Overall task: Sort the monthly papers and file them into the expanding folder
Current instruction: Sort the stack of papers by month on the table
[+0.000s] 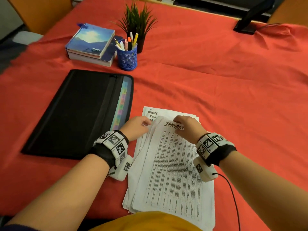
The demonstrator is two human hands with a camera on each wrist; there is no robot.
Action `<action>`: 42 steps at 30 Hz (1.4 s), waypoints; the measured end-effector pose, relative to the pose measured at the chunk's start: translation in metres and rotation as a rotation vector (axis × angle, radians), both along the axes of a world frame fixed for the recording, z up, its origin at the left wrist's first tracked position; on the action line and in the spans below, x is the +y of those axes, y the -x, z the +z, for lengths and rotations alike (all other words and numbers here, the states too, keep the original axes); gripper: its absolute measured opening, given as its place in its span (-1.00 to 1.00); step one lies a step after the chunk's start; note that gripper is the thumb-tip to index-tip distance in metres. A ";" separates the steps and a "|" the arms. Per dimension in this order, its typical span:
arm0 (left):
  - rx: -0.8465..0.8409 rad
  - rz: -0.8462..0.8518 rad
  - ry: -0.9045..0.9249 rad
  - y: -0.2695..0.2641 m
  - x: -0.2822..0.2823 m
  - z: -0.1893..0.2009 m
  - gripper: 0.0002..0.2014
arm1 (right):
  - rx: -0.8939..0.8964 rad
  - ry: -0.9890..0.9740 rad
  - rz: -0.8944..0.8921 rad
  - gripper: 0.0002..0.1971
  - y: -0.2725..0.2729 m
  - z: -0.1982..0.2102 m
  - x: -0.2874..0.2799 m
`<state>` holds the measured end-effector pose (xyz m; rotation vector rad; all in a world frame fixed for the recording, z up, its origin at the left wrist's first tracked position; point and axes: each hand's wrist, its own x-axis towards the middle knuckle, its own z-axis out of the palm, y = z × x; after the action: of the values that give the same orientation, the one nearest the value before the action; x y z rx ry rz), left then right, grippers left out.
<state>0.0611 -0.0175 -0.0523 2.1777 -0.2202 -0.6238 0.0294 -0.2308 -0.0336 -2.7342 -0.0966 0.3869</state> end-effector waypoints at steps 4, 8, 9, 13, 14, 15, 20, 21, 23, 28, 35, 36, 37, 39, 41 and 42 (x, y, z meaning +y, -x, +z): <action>0.013 0.082 -0.076 -0.007 -0.006 -0.007 -0.65 | -0.052 -0.079 -0.024 -0.80 0.013 -0.006 0.000; 0.027 0.146 -0.060 -0.006 -0.016 -0.010 -0.65 | -0.054 -0.141 0.065 -0.91 0.027 -0.004 0.008; 0.027 0.154 -0.060 -0.005 -0.017 -0.012 -0.63 | -0.058 -0.142 0.082 -0.90 0.031 -0.004 0.009; 0.007 0.103 -0.088 -0.007 -0.020 -0.016 -0.61 | -0.128 -0.164 0.071 -0.88 0.043 -0.010 0.008; -0.008 0.084 -0.115 -0.008 -0.020 -0.016 -0.60 | -0.126 -0.160 0.049 -0.88 0.044 -0.011 0.007; -0.024 0.063 -0.153 -0.009 -0.020 -0.016 -0.58 | -0.115 -0.157 0.033 -0.89 0.043 -0.012 0.005; -0.070 0.013 -0.291 -0.021 -0.021 -0.012 -0.60 | -0.074 -0.142 0.037 -0.94 0.033 -0.013 0.003; -0.082 0.003 -0.301 -0.023 -0.021 -0.013 -0.64 | -0.065 -0.133 0.039 -0.94 0.031 -0.013 0.003; -0.098 -0.021 -0.307 -0.025 -0.020 -0.011 -0.72 | -0.036 -0.123 0.042 -0.93 0.027 -0.013 0.003; -0.050 -0.021 -0.059 -0.026 -0.012 -0.003 -0.89 | 0.001 -0.055 0.111 -0.90 0.012 -0.009 0.002; 0.221 0.001 0.288 -0.022 -0.003 0.013 -0.81 | 0.122 -0.089 0.190 -0.61 -0.001 -0.004 0.006; 0.221 0.040 0.275 -0.024 -0.003 0.012 -0.79 | 0.107 -0.096 0.197 -0.65 0.000 -0.004 0.007; 0.180 0.082 0.235 -0.027 -0.003 0.009 -0.79 | 0.084 -0.098 0.213 -0.71 0.003 -0.003 0.006; 0.020 0.101 0.048 -0.034 -0.004 0.002 -0.77 | 0.033 -0.102 0.257 -0.74 0.009 0.000 0.004; -0.077 0.038 -0.165 -0.038 -0.007 -0.005 -0.68 | -0.029 -0.117 0.290 -0.77 0.017 0.001 0.002; -0.086 0.002 -0.243 -0.039 -0.009 -0.007 -0.67 | -0.071 -0.125 0.303 -0.80 0.020 0.001 0.002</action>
<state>0.0998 -0.0268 -0.0593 2.4411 -0.1956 -0.5812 0.0093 -0.2293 -0.0321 -2.6119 -0.5399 0.3517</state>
